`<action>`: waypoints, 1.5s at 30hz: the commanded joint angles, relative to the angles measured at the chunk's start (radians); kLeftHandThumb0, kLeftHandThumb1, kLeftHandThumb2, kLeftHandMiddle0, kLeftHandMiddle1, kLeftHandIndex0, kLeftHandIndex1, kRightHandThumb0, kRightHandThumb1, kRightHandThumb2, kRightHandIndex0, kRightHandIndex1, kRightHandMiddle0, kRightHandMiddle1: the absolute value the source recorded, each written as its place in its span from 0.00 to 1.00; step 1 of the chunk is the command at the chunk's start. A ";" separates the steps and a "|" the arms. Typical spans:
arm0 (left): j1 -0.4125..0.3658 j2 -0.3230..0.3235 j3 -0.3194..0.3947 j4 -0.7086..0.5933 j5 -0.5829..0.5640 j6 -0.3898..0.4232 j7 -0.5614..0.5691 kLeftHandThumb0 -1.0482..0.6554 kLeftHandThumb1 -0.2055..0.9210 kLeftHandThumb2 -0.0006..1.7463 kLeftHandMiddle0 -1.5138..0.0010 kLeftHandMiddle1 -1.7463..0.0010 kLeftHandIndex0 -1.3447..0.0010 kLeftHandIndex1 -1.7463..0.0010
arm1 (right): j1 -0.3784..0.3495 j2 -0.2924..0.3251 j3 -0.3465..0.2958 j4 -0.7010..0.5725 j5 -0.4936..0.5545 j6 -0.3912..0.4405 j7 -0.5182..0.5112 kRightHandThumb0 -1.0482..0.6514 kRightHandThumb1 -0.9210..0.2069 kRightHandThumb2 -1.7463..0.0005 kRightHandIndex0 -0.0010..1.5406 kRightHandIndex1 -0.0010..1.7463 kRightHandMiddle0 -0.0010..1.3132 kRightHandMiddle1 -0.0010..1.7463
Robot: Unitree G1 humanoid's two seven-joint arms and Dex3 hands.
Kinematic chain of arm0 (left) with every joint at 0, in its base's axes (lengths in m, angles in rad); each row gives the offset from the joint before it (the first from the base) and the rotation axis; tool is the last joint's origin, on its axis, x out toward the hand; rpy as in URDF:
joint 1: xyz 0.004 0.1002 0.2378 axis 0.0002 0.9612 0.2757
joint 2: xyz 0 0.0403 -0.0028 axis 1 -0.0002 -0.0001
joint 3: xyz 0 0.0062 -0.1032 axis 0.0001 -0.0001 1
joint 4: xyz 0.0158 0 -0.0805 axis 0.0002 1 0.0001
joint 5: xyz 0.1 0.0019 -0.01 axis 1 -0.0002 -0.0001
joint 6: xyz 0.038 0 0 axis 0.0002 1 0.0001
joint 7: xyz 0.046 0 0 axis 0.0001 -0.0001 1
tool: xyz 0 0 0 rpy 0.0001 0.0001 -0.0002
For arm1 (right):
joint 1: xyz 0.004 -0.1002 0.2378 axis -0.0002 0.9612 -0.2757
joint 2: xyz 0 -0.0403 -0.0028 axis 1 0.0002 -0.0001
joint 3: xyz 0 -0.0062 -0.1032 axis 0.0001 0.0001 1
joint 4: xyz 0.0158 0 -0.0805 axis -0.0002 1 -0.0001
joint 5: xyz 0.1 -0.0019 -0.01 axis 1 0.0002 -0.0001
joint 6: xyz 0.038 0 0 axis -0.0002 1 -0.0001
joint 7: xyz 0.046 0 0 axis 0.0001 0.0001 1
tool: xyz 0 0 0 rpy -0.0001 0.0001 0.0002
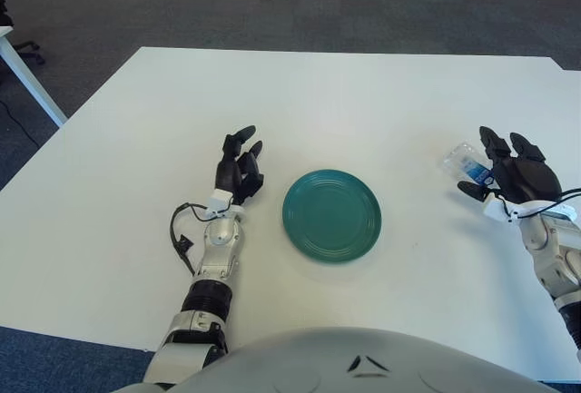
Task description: Put the bottle into the plate.
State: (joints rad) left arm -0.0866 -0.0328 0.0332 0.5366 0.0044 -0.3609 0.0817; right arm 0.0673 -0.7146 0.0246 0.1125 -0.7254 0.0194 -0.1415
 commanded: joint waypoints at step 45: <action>0.236 0.035 -0.005 -0.208 -0.018 0.076 -0.094 0.20 1.00 0.49 0.53 0.99 0.84 0.55 | -0.144 0.096 0.042 0.373 0.115 -0.112 -0.069 0.00 0.00 0.60 0.00 0.00 0.00 0.00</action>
State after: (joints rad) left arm 0.0973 -0.0015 0.0229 0.3016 0.0011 -0.3238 0.0015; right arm -0.0827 -0.6429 0.0445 0.4487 -0.6215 -0.0920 -0.2201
